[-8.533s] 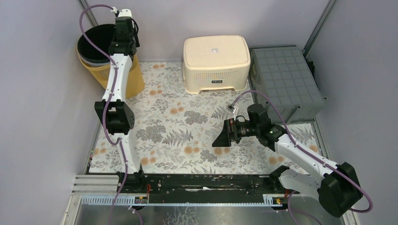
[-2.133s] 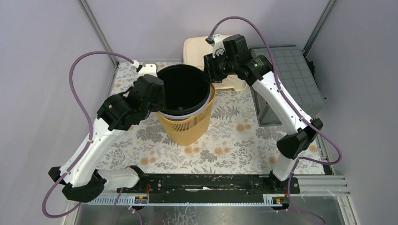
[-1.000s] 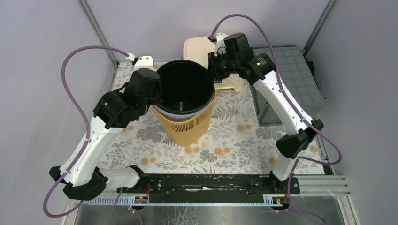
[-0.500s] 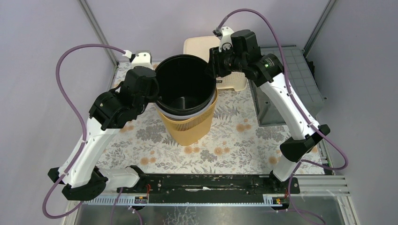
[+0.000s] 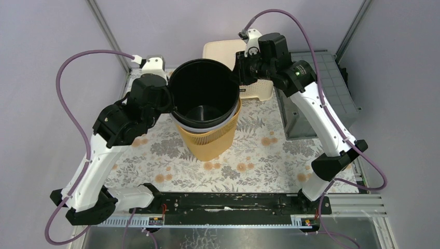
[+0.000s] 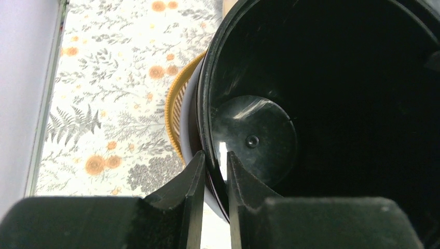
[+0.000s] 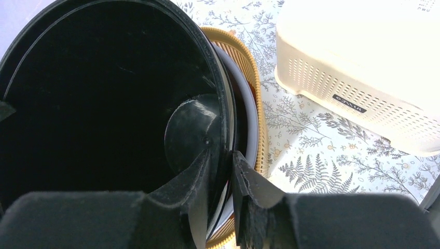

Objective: Turn the large container upside down

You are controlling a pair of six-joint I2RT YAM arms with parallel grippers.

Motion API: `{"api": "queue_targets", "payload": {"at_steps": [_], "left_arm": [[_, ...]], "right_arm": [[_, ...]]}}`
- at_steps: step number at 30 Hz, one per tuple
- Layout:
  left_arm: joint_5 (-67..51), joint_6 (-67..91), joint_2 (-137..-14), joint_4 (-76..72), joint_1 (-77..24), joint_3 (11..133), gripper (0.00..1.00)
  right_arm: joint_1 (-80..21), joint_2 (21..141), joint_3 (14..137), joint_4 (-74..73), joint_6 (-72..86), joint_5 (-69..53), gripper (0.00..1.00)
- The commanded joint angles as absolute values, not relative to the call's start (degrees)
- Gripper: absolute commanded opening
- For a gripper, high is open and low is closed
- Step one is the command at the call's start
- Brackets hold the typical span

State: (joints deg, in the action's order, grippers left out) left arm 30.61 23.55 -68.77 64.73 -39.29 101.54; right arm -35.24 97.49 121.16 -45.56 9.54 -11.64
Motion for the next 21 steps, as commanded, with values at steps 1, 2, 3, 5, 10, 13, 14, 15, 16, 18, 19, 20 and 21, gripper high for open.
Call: {"api": "queue_targets", "payload": {"at_steps": [1,2,3,5,10,13,14,15,16,18,19,20,21], "left_arm": [[18.3,20.6,-66.8,50.1,-40.4,102.7,0.19],[17.6,20.2,-66.3,49.3,-40.5,102.8,0.19],[17.1,19.9,-65.9,48.5,-40.5,102.9,0.19],[15.6,19.1,-65.1,47.3,-40.4,103.1,0.20],[13.6,17.3,-64.4,45.4,-40.5,105.2,0.36],[13.0,16.0,-64.2,45.0,-40.4,106.9,0.47],[12.9,15.7,-64.1,44.9,-40.4,107.5,0.50],[12.8,15.4,-64.0,44.9,-40.4,108.1,0.52],[12.6,15.1,-63.8,44.6,-40.4,108.6,0.54],[12.4,15.0,-63.3,43.9,-40.5,109.4,0.60],[12.2,14.9,-63.0,43.4,-40.4,109.7,0.64],[11.8,14.7,-62.7,43.0,-40.4,110.1,0.66],[11.4,14.6,-62.5,42.4,-40.5,110.3,0.66]], "right_arm": [[-36.8,92.8,122.0,-35.3,12.4,-19.5,0.23],[-36.8,92.5,121.8,-34.7,12.7,-19.7,0.22],[-36.8,92.1,121.7,-34.2,12.9,-20.0,0.22],[-36.8,91.3,121.3,-33.0,13.4,-20.2,0.21],[-36.8,88.7,119.9,-29.8,14.7,-20.2,0.16],[-36.8,87.3,119.7,-28.7,15.2,-19.0,0.10],[-36.8,86.9,119.8,-28.6,15.3,-18.7,0.09],[-36.8,86.6,119.9,-28.6,15.4,-18.4,0.08],[-36.8,86.4,120.0,-28.6,15.5,-18.2,0.07],[-36.8,86.0,120.3,-28.6,15.8,-18.2,0.06],[-36.8,85.9,120.4,-28.6,15.9,-18.2,0.06],[-36.8,85.8,120.5,-28.6,16.0,-18.2,0.05],[-36.8,85.6,120.6,-28.7,16.2,-18.2,0.04]]}}
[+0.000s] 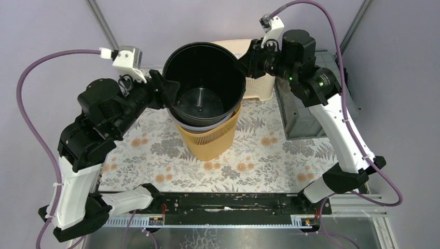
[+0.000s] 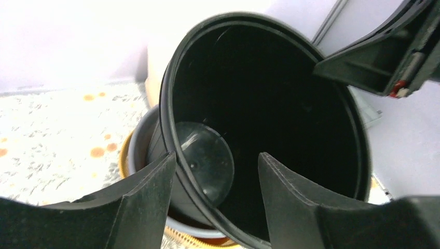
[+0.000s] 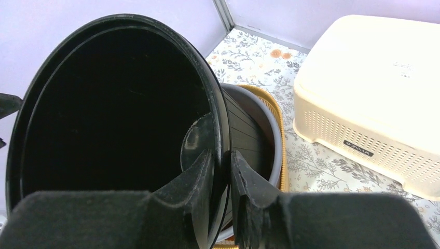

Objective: Turn the large container upside down

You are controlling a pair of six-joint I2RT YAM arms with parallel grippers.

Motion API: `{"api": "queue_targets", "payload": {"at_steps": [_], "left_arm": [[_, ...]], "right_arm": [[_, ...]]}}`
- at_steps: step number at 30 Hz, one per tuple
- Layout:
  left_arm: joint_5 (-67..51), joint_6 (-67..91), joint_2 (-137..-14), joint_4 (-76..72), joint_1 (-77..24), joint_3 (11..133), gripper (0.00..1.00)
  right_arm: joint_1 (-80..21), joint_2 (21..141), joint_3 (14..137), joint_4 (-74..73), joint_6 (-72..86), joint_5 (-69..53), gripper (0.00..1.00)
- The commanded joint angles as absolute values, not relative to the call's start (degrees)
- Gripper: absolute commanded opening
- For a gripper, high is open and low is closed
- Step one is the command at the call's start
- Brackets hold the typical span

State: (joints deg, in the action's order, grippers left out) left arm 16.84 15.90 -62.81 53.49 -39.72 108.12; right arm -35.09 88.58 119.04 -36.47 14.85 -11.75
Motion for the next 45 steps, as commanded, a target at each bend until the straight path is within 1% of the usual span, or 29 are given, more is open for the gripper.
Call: {"api": "queue_targets", "payload": {"at_steps": [1,6,10,13,15,17,20,22,27,33,36,38,40,42,43,44,45], "left_arm": [[11.0,14.4,-62.3,42.0,-40.5,110.6,0.66],[8.7,14.3,-62.6,39.7,-40.4,110.8,0.62],[8.1,14.8,-63.5,38.7,-40.4,111.1,0.62],[10.9,14.6,-63.5,39.5,-40.5,112.0,0.64],[16.2,15.3,-64.7,43.6,-40.4,114.9,0.66],[20.5,16.0,-67.5,50.2,-40.4,120.4,0.68],[22.4,17.7,-72.9,60.5,-40.4,129.2,0.71],[22.8,19.0,-74.7,65.0,-40.4,132.5,0.72],[21.9,20.5,-76.1,69.2,-40.4,132.2,0.74],[18.2,21.5,-77.6,72.4,-40.5,130.3,0.74],[18.7,21.4,-78.1,73.9,-40.4,129.1,0.74],[19.1,21.2,-78.0,74.0,-40.4,127.5,0.70],[19.3,21.2,-78.1,74.0,-40.5,126.6,0.56],[19.5,21.2,-78.2,73.7,-40.4,126.5,0.37],[19.7,21.2,-78.2,73.5,-40.5,126.5,0.31],[19.9,21.2,-78.1,73.2,-40.4,126.4,0.28],[20.1,21.3,-78.2,72.9,-40.5,126.3,0.28]], "right_arm": [[-36.8,85.4,120.7,-28.6,16.4,-18.2,0.03],[-36.8,84.1,121.2,-28.0,17.1,-18.6,0.01],[-36.8,82.5,120.8,-27.8,16.9,-17.6,0.00],[-36.8,81.6,120.8,-28.2,16.5,-16.8,0.00],[-36.8,81.6,120.9,-28.5,16.4,-16.8,0.00],[-36.8,81.6,120.8,-28.6,16.4,-16.8,0.00],[-36.8,82.0,120.7,-28.6,16.5,-17.1,0.00],[-36.8,82.0,120.3,-28.5,16.4,-17.2,0.00],[-36.8,81.6,119.4,-28.3,16.2,-17.1,0.00],[-36.8,81.9,119.0,-28.4,16.2,-17.5,0.00],[-36.8,81.9,118.7,-27.9,16.1,-17.6,0.00],[-36.8,82.0,118.5,-27.7,16.2,-17.7,0.00],[-36.8,82.1,118.5,-27.6,16.3,-17.9,0.00],[-36.8,82.3,118.4,-27.6,16.4,-18.2,0.00],[-36.8,82.4,118.4,-27.6,16.4,-18.3,0.00],[-36.8,82.5,118.3,-27.6,16.5,-18.4,0.00],[-36.8,82.5,118.3,-27.7,16.5,-18.4,0.00]]}}
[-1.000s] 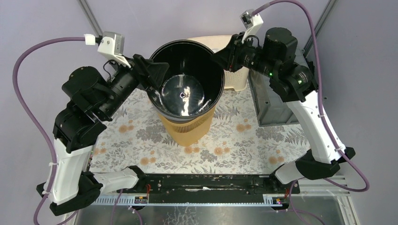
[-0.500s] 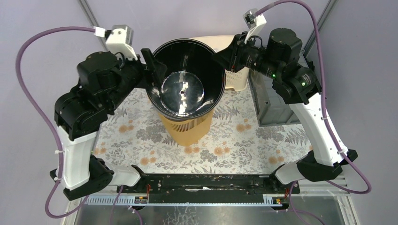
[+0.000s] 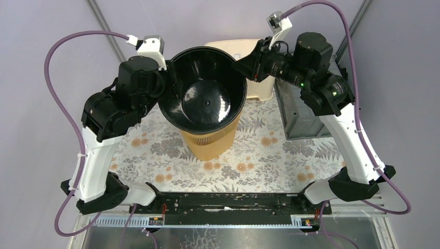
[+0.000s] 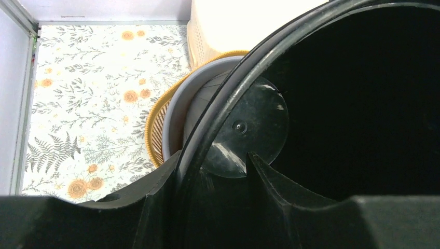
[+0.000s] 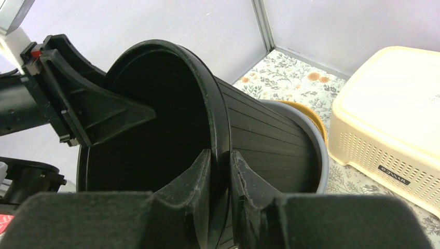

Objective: Turn the large container upside down

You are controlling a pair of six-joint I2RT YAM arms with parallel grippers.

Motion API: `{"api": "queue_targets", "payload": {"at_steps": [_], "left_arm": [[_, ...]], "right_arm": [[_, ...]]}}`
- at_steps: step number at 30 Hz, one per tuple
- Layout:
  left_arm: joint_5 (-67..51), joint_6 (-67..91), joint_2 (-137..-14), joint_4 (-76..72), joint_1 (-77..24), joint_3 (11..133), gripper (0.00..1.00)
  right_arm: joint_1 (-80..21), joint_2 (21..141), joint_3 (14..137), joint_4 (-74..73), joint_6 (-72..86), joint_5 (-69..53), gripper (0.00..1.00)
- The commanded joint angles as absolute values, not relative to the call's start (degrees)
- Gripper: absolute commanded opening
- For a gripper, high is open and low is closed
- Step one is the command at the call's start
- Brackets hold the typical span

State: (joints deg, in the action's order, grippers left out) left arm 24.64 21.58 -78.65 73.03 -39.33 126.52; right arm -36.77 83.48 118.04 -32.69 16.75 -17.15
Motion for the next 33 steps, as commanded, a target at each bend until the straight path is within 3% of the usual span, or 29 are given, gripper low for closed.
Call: {"api": "queue_targets", "payload": {"at_steps": [1,3,8,12,15,22,29,31,33], "left_arm": [[20.2,21.3,-78.1,72.5,-40.5,126.2,0.27],[20.2,21.5,-77.7,71.4,-40.4,125.5,0.27],[19.2,21.7,-75.9,67.4,-40.5,122.9,0.26],[18.9,21.5,-75.7,65.7,-40.4,122.7,0.26],[18.7,21.4,-75.6,64.4,-40.4,122.2,0.26],[18.4,20.3,-74.9,58.4,-40.4,119.8,0.26],[15.6,18.1,-72.8,49.1,-40.4,117.2,0.26],[15.1,17.5,-72.0,47.1,-40.4,116.5,0.34],[14.7,17.0,-71.3,45.7,-40.5,116.1,0.49]], "right_arm": [[-36.8,82.5,118.2,-27.7,16.3,-18.3,0.01],[-36.8,82.7,118.0,-28.2,16.1,-17.9,0.09],[-36.8,83.6,118.2,-32.7,14.4,-14.0,0.40],[-36.8,85.4,120.3,-38.5,12.7,-11.1,0.54],[-36.8,86.4,121.3,-41.5,11.7,-10.0,0.57],[-37.1,89.3,125.4,-46.5,9.4,-11.1,0.53],[-37.7,92.5,130.8,-47.6,8.8,-11.7,0.19],[-37.7,93.2,131.8,-47.4,9.0,-11.8,0.10],[-37.7,93.4,132.1,-46.7,9.3,-11.6,0.06]]}}
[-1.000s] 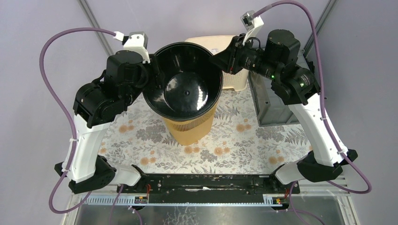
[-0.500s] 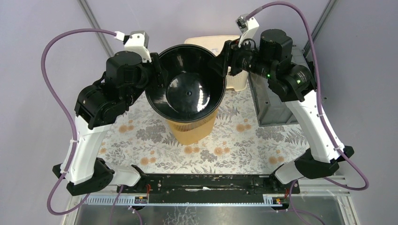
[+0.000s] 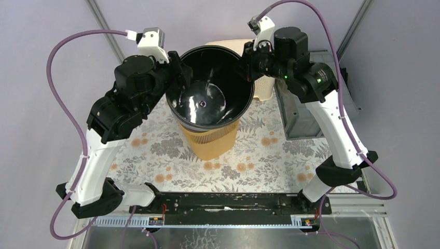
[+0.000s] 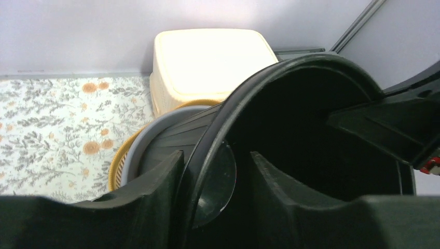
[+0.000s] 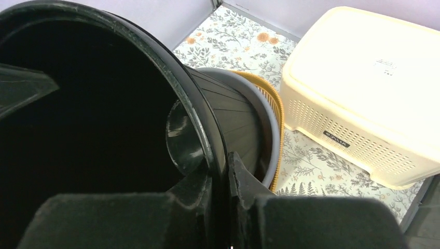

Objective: Turn the large container upside down

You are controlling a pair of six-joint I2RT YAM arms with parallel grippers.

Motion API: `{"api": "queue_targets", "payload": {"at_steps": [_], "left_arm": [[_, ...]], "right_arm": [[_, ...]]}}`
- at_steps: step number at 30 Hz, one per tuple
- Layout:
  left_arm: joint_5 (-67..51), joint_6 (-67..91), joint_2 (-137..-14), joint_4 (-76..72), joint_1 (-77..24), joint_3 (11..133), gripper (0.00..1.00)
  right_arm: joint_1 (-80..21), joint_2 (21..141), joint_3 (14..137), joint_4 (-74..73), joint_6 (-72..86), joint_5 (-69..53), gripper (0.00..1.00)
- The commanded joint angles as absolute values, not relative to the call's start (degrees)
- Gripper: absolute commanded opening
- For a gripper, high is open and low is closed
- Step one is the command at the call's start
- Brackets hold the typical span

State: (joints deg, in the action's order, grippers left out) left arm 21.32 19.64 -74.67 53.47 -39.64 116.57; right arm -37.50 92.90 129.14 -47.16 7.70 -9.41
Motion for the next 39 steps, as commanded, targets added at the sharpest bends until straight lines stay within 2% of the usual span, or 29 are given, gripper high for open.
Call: {"api": "queue_targets", "payload": {"at_steps": [1,5,6,7,8,12,27,39], "left_arm": [[14.6,16.8,-70.9,45.1,-40.5,116.0,0.58],[13.5,15.6,-68.9,42.6,-40.4,115.4,0.75],[13.2,15.4,-68.1,41.4,-40.5,114.8,0.83],[12.9,15.2,-66.6,39.8,-40.4,114.0,0.97],[12.5,14.9,-65.3,38.3,-40.4,113.0,1.00],[12.4,13.8,-62.4,34.5,-40.4,111.0,1.00],[16.1,13.3,-61.2,35.3,-40.4,110.7,1.00],[17.0,14.1,-59.7,35.9,-40.4,111.4,1.00]], "right_arm": [[-37.7,93.3,132.0,-46.3,9.4,-11.3,0.04],[-37.7,92.9,132.0,-44.2,10.4,-10.6,0.00],[-37.7,92.9,132.0,-43.6,10.6,-10.4,0.00],[-37.7,92.9,132.1,-43.1,10.9,-10.2,0.00],[-37.7,92.8,132.1,-42.7,11.1,-10.1,0.00],[-37.7,91.4,130.5,-39.1,12.2,-9.8,0.00],[-37.6,81.2,126.0,-30.4,10.4,-3.6,0.00],[-37.6,71.3,125.4,-31.8,3.3,9.0,0.00]]}}
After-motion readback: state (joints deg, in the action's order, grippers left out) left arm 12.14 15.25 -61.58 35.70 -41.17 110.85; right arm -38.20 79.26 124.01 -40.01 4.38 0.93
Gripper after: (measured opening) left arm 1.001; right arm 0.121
